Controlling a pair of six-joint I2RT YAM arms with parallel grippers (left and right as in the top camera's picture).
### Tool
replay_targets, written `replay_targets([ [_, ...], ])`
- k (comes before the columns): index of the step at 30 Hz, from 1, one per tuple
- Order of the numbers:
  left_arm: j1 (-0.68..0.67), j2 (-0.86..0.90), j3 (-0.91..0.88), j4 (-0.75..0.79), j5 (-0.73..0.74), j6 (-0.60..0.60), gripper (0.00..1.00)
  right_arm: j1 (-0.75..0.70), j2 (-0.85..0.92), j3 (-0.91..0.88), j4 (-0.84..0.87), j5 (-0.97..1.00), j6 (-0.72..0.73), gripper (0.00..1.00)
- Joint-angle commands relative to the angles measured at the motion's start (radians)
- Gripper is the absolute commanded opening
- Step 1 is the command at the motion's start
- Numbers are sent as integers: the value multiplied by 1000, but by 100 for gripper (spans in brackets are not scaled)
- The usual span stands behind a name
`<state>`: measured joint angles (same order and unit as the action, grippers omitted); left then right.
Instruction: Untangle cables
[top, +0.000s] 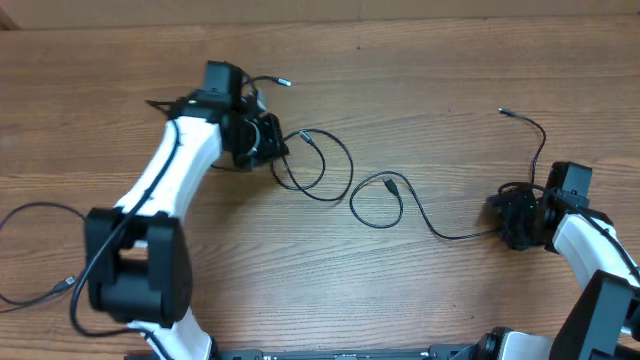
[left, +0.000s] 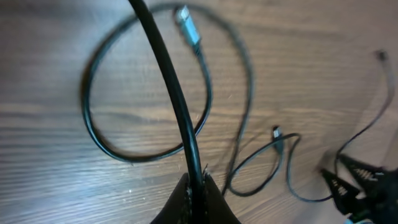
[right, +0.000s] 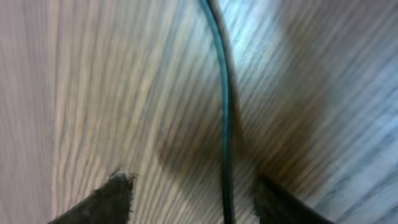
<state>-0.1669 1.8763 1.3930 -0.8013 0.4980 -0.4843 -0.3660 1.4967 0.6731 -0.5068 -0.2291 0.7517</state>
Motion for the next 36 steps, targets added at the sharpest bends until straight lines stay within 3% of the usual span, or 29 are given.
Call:
replay_targets([
  [1, -37, 58, 15, -14, 11, -60, 5, -2, 37, -45, -27, 59, -1, 82],
  [3, -47, 80, 15, -20, -9, -74, 4, -2, 37, -45, -27, 59, -1, 93],
  [6, -63, 116, 11, -66, -195, -177, 4, -2, 37, -45, -27, 58, -1, 100],
  [9, -65, 143, 1, -58, -264, -239, 28, -2, 37, -45, -27, 59, -1, 100],
  [12, -67, 179, 0, -31, -270, -256, 29, -2, 37, -45, -23, 59, -1, 100],
  [19, -70, 248, 0, 38, -272, -257, 42, -2, 37, -45, -19, 59, -1, 100],
  [21, -70, 270, 0, 48, -278, -256, 31, -2, 37, -45, -19, 59, -1, 100],
  [22, -70, 279, 0, 46, -307, -253, 8, -2, 37, -45, -19, 59, -1, 100],
  [23, -69, 280, 0, 43, -328, -246, 4, -2, 37, -45, -19, 59, -1, 100],
  [27, -67, 280, 3, 51, -427, -160, 4, -2, 37, -45, -19, 59, -1, 100],
  [29, -55, 280, 21, 42, -545, -109, 4, -2, 37, -45, -19, 59, -1, 100],
  [33, 21, 279, 140, -38, -718, -98, 4, -2, 37, -45, -19, 59, -1, 100],
  [36, 103, 279, 243, -83, -741, -95, 4, -2, 37, -45, -19, 59, -1, 100],
])
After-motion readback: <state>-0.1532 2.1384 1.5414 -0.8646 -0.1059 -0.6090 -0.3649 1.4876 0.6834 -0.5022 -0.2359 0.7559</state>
